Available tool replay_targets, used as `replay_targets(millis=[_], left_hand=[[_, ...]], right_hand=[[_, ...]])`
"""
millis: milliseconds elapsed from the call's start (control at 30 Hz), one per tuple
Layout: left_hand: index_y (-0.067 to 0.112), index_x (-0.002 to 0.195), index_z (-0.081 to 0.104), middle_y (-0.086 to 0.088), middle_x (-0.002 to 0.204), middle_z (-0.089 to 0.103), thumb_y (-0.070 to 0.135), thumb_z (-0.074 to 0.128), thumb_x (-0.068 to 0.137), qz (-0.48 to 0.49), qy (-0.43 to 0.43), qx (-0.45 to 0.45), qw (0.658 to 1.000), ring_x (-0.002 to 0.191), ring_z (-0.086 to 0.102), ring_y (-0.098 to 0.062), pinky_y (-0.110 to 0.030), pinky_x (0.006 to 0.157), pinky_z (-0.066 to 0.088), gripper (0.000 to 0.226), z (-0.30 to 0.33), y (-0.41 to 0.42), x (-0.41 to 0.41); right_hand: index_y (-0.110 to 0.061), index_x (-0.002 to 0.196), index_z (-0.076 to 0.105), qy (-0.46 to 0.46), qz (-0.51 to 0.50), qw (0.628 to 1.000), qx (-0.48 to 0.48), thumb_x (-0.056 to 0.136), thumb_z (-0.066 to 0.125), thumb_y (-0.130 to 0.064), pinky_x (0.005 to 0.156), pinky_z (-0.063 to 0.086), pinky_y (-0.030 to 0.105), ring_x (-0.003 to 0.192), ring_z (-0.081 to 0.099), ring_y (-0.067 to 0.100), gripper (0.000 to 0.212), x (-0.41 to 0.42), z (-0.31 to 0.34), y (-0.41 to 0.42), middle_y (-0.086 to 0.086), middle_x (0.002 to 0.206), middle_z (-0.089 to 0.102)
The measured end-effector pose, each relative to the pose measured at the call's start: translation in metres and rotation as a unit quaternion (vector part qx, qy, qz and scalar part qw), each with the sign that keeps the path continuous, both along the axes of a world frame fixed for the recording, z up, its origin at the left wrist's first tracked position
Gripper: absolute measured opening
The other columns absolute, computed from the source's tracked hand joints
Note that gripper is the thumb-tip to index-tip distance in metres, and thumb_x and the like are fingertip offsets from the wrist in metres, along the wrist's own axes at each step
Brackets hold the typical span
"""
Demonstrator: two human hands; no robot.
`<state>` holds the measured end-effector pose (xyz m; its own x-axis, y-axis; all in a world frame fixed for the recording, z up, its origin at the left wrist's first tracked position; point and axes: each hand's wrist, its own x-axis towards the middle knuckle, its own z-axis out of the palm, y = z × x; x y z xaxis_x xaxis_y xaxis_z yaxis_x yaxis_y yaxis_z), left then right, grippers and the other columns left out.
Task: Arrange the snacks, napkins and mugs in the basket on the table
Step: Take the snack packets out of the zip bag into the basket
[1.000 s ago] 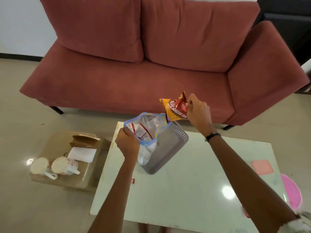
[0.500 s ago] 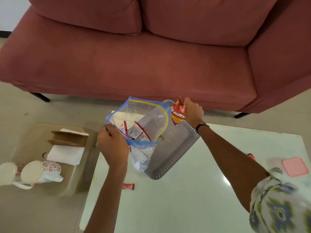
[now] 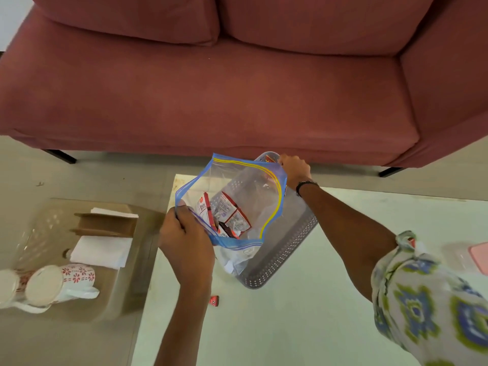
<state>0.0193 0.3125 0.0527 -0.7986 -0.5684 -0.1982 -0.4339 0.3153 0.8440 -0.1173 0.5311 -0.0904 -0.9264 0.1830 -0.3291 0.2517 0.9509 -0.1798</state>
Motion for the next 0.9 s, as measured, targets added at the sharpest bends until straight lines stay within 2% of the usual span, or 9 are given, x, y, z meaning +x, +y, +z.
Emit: replay_targets(millis=[100,200,367,467,567,700,800,833,900], left_hand=[[0.005,0.102,0.056,-0.007,0.094,0.066,0.037,0.032,0.098,-0.009,-0.009,0.0,1.0,0.079,0.066,-0.022,-0.019,0.055,0.045,0.04,-0.003,0.0,0.003],[0.005,0.104,0.057,-0.012,0.096,0.068,0.038,0.032,0.097,-0.01,-0.009,-0.003,1.0,0.081,0.068,-0.025,-0.019,0.053,0.045,0.042,-0.006,-0.001,0.004],[0.004,0.103,0.057,-0.008,0.091,0.065,0.037,0.034,0.096,0.0,-0.004,-0.018,1.0,0.073,0.064,-0.022,-0.016,0.048,0.041,0.041,-0.012,0.001,0.005],[0.004,0.088,0.054,-0.008,0.081,0.06,0.031,0.035,0.098,-0.004,0.003,-0.027,1.0,0.063,0.058,-0.018,-0.011,0.045,0.038,0.034,-0.012,0.005,0.006],[0.003,0.084,0.055,-0.007,0.078,0.059,0.025,0.037,0.099,-0.009,0.003,-0.015,1.0,0.06,0.054,-0.009,-0.008,0.044,0.04,0.032,-0.012,0.009,0.008],[-0.003,0.093,0.059,-0.003,0.074,0.058,0.025,0.036,0.099,-0.029,-0.002,0.003,1.0,0.066,0.059,-0.018,-0.01,0.048,0.041,0.036,-0.011,0.016,0.015],[-0.001,0.099,0.059,-0.011,0.084,0.064,0.025,0.035,0.099,-0.049,-0.009,0.006,0.999,0.071,0.06,-0.021,-0.018,0.059,0.047,0.036,-0.008,0.021,0.021],[-0.001,0.101,0.059,-0.013,0.089,0.066,0.026,0.035,0.099,-0.058,-0.008,0.01,0.998,0.075,0.062,-0.024,-0.022,0.063,0.05,0.036,-0.006,0.023,0.023],[0.0,0.102,0.058,-0.011,0.089,0.065,0.026,0.035,0.099,-0.071,-0.004,0.022,0.997,0.071,0.061,-0.018,-0.013,0.057,0.048,0.035,-0.004,0.028,0.027]], right_hand=[[-0.007,0.121,0.056,0.004,-0.034,0.999,0.0,0.091,0.043,-0.002,0.091,0.048,0.043,0.113,0.057,0.041,0.033,0.004,-0.002,0.007,0.022,0.122,0.058],[0.0,0.115,0.061,0.018,-0.086,0.996,0.013,0.091,0.044,0.0,0.09,0.049,0.044,0.111,0.058,0.042,0.029,0.008,-0.003,0.018,0.024,0.119,0.061],[0.005,0.109,0.061,-0.003,-0.106,0.994,0.005,0.088,0.049,-0.002,0.087,0.051,0.042,0.108,0.06,0.042,0.025,0.019,-0.007,0.03,0.026,0.114,0.063],[0.001,0.102,0.064,0.021,-0.109,0.994,-0.026,0.088,0.048,-0.005,0.082,0.051,0.037,0.103,0.061,0.041,0.022,0.024,0.003,0.029,0.024,0.109,0.066],[-0.01,0.099,0.069,0.124,-0.136,0.978,-0.095,0.087,0.052,-0.011,0.082,0.051,0.035,0.097,0.065,0.036,0.021,0.029,0.05,0.022,0.019,0.102,0.071],[-0.013,0.086,0.072,0.211,-0.057,0.934,-0.284,0.082,0.063,-0.011,0.076,0.054,0.026,0.073,0.069,0.014,0.01,0.068,0.166,-0.006,0.003,0.079,0.074],[-0.014,0.081,0.071,0.138,0.056,0.939,-0.309,0.082,0.064,-0.013,0.067,0.047,0.014,0.063,0.063,0.006,0.007,0.107,0.222,-0.039,-0.003,0.069,0.071],[-0.016,0.08,0.071,0.105,0.083,0.947,-0.292,0.082,0.063,-0.013,0.067,0.046,0.015,0.063,0.063,0.006,0.009,0.116,0.221,-0.05,-0.003,0.069,0.072],[-0.014,0.072,0.071,0.024,0.104,0.957,-0.271,0.08,0.06,-0.011,0.068,0.049,0.023,0.065,0.063,0.011,0.013,0.122,0.196,-0.071,0.002,0.071,0.073]])
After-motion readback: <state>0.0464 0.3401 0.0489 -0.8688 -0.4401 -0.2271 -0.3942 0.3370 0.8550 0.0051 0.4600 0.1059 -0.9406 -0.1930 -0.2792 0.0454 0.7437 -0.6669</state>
